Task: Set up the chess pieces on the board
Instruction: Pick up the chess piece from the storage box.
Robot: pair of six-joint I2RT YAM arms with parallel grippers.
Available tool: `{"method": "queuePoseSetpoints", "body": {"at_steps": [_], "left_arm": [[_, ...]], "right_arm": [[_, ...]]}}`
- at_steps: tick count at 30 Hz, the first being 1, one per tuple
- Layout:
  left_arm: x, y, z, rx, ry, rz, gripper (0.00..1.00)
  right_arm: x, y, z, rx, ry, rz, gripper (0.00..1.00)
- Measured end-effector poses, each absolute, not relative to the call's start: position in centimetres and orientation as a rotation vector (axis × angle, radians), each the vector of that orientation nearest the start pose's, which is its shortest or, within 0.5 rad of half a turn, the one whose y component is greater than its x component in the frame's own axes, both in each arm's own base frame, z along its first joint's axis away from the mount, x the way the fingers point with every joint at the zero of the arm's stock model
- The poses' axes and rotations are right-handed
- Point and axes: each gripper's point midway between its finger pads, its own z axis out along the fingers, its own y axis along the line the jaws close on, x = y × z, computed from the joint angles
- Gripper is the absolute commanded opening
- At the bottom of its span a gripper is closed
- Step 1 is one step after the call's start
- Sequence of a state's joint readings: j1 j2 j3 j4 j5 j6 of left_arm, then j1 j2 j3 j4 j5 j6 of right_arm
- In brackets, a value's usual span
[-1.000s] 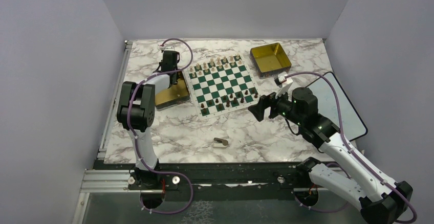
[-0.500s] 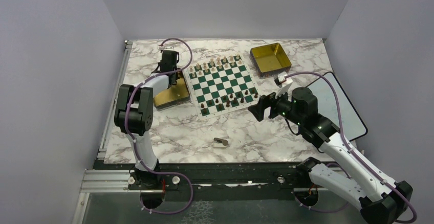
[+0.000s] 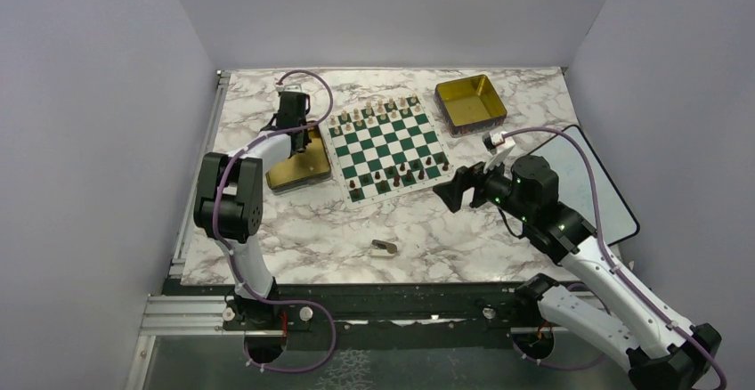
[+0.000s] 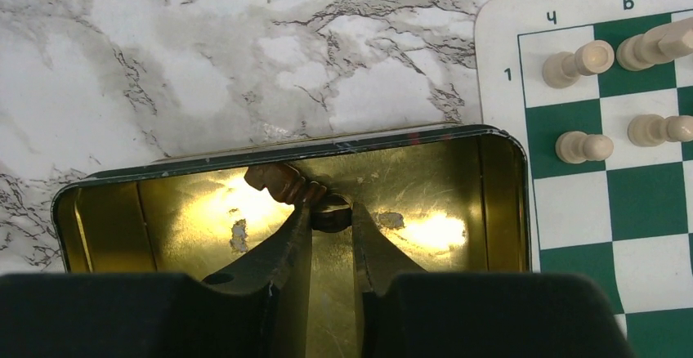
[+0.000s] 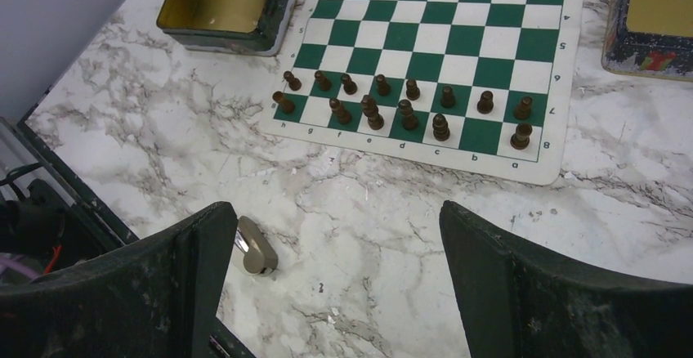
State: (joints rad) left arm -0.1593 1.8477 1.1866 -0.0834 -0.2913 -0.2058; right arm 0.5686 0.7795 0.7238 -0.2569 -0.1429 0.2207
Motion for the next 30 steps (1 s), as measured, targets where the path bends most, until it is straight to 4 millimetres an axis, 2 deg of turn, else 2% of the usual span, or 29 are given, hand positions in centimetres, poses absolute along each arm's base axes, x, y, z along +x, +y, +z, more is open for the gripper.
{"method": "queuePoseSetpoints", "body": {"at_steps": [5, 10, 30], "left_arm": [[47.3, -3.5, 6.5, -0.194, 2.289, 0.143, 0.18], [46.9, -3.5, 5.1, -0.197, 2.326, 0.143, 0.18], [46.2, -4.1, 5.2, -0.244, 2.369, 0.077, 0.18]], "right_arm": [[23.5, 19.1, 23.5, -0.422, 1.878, 0.679, 1.00], [23.3, 19.0, 23.2, -0.412, 1.896, 0.684, 1.00], [22.8, 19.0, 23.4, -0.363, 1.911, 0.720, 1.00]]}}
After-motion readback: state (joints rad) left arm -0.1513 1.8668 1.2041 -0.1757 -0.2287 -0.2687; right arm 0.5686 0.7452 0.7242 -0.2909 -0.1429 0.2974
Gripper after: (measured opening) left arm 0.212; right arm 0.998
